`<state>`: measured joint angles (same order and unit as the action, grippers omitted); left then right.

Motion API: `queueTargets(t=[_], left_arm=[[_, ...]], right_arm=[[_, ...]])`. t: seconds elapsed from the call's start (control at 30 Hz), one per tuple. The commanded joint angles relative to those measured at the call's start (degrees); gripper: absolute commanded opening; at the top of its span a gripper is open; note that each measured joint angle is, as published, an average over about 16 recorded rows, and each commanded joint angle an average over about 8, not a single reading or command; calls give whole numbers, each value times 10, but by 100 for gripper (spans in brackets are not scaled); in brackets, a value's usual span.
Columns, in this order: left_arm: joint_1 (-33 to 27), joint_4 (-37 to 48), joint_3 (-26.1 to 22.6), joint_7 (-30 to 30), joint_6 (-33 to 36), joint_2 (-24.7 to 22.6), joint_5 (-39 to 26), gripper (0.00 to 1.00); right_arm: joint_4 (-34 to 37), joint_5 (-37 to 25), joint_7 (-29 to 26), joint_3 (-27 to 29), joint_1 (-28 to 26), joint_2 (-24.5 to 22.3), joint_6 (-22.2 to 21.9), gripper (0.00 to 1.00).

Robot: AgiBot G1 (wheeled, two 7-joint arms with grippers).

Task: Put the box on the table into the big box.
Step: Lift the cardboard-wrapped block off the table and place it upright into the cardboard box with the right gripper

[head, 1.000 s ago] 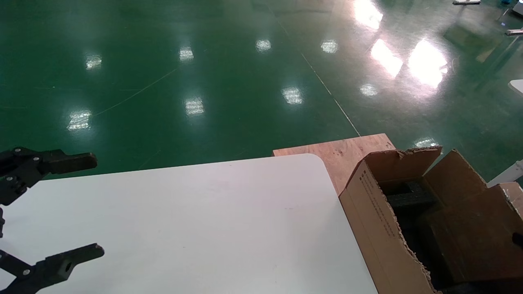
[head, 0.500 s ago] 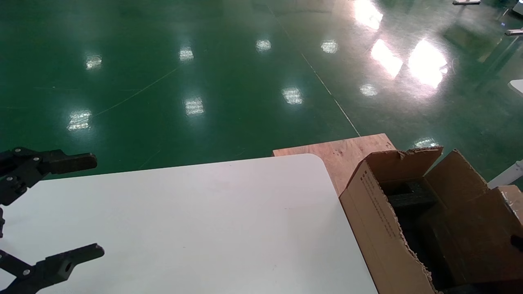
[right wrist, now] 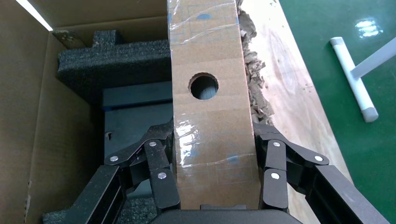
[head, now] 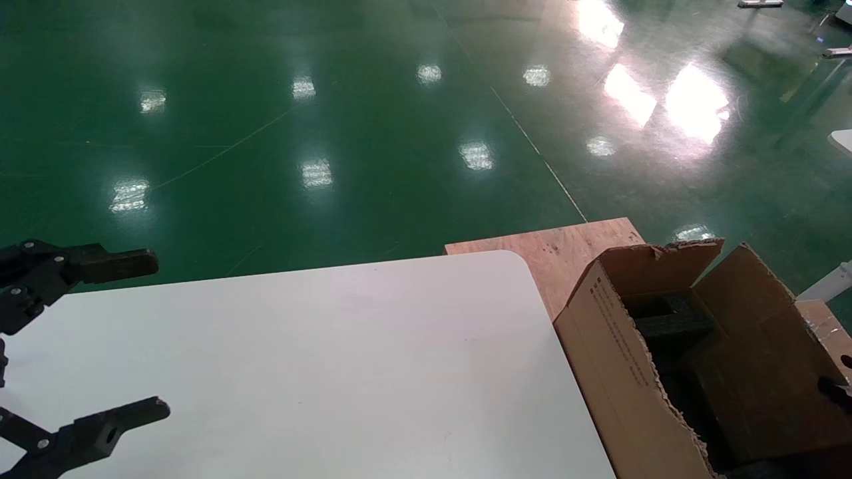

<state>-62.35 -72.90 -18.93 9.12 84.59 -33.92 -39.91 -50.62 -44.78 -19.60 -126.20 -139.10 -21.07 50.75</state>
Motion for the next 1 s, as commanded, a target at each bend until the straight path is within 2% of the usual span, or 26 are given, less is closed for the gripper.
queueTargets(t=[0.03,0.43,1.0], left_arm=[[0,0,0,0,0,0,0,100],[0,0,0,0,0,0,0,100],[0,0,0,0,0,0,0,100]], right_arm=[[7,3,4,-12,-8,4,2,0],[41,18,34,-56,-59,38,12,0],[49,23,35,-88,-72,39,17,0]])
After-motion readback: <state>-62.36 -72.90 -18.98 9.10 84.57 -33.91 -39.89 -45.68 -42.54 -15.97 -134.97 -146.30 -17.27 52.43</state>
